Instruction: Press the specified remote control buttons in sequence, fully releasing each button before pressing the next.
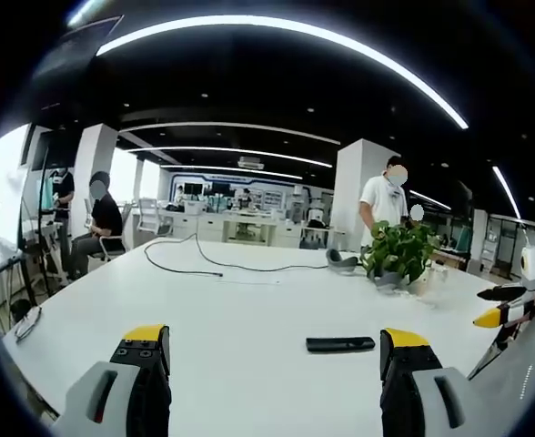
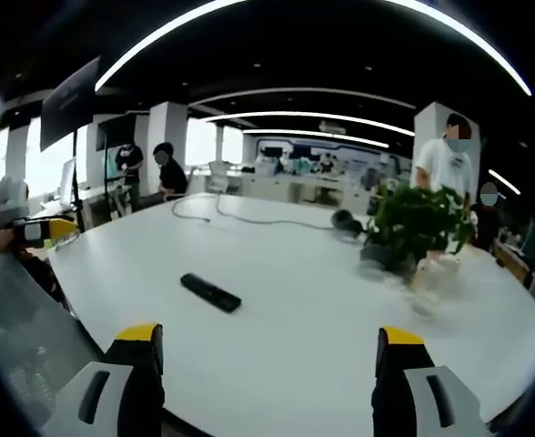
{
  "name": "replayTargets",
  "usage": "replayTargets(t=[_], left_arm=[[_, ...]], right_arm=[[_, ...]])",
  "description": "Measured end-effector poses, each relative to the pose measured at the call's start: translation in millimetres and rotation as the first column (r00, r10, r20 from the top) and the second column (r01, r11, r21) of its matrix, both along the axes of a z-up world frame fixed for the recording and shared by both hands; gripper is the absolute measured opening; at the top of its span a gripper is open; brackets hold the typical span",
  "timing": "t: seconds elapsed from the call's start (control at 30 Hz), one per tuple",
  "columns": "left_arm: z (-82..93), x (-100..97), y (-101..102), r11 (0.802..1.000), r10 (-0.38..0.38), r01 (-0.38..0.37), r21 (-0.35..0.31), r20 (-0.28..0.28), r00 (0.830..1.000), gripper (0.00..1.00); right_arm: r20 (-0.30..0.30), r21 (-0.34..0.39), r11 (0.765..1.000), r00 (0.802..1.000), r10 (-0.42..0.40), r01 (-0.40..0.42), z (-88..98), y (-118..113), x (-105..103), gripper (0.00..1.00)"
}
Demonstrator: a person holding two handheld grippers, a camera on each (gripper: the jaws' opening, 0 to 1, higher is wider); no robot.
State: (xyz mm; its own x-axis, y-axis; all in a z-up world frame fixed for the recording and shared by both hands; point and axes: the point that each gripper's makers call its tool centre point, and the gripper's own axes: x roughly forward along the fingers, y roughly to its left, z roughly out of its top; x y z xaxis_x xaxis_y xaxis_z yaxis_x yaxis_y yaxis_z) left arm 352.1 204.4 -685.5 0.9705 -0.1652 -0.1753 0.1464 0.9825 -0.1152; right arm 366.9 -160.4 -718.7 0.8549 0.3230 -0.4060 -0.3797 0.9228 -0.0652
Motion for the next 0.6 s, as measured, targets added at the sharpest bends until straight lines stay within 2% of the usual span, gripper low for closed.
replayTargets(t=[0.17,0.33,0.47,0.6], left_arm=[[-4.7,0.2,-3,0.999,-0.016,0.017,0.029,-0.025,1.0,1.0],[-5.9,0.4,-9,0.997,-0.043,0.045,0.062,-0.035,0.998,1.0],[-4.9,3.8,-9,0.995,-0.048,0.051,0.081,-0.033,0.998,1.0],[-3.4,5.3,-6,0.998,-0.037,0.038,0.051,-0.024,0.999,1.0]], right_arm=[[-0.049,-0.038,0.999,0.999,0.01,-0.012,-11.0,0,-2,0.97],[-0.055,-0.038,0.999,0.998,0.008,-0.01,-11.8,-2,-2,0.97],[-0.057,-0.038,0.999,0.998,-0.03,0.028,-12.0,-11,1,0.96],[-0.072,-0.058,0.998,0.997,-0.032,0.028,-15.5,-12,2,0.96]])
